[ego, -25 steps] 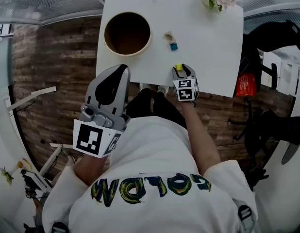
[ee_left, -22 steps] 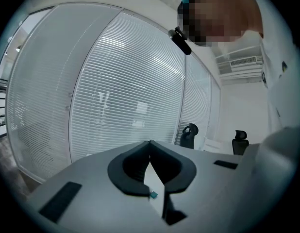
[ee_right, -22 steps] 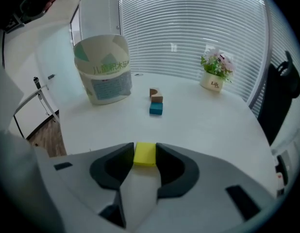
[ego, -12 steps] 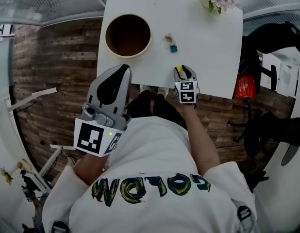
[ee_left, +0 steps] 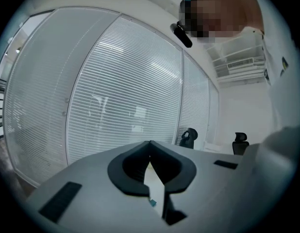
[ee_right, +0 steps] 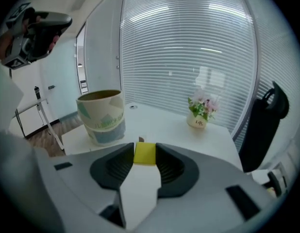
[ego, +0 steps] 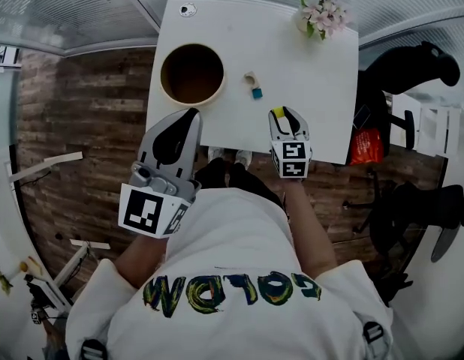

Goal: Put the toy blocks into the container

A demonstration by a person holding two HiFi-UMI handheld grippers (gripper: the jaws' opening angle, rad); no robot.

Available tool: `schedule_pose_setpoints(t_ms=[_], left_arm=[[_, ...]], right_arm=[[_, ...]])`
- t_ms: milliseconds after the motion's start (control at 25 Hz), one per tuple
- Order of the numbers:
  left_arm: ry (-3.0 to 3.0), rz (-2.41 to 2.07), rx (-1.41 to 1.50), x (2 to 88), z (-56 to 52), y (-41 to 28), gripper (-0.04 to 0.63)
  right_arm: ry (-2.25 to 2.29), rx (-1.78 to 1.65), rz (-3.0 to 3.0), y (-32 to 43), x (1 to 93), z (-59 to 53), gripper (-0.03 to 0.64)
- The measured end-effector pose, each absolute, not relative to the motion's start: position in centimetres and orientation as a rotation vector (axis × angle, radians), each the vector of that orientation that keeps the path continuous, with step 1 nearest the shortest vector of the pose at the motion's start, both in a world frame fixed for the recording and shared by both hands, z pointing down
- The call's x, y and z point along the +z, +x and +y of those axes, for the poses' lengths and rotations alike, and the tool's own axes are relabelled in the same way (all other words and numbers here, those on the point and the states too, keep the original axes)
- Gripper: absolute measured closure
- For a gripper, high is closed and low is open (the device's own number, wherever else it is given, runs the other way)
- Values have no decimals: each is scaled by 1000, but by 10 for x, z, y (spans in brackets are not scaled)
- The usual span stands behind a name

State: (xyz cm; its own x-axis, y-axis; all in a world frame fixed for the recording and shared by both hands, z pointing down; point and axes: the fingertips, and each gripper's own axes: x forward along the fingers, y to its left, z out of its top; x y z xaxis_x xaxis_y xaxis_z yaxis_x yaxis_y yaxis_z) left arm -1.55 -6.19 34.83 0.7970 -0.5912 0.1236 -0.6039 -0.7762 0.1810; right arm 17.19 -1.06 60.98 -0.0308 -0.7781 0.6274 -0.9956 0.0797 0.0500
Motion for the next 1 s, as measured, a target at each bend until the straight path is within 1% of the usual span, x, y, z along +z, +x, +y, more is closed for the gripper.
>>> schedule_pose_setpoints(t_ms=[680, 800, 1000], left_arm=[[2807, -950, -14, 309, -55, -4, 581], [2810, -943, -30, 304, -55, -1, 581], [2817, -952, -39, 297, -54, 0, 581]], right_arm=[[1918, 299, -2046, 172, 387, 4, 468], [1932, 255, -2055, 172, 364, 8, 468], [1934, 245, -2071, 173, 352, 8, 468]])
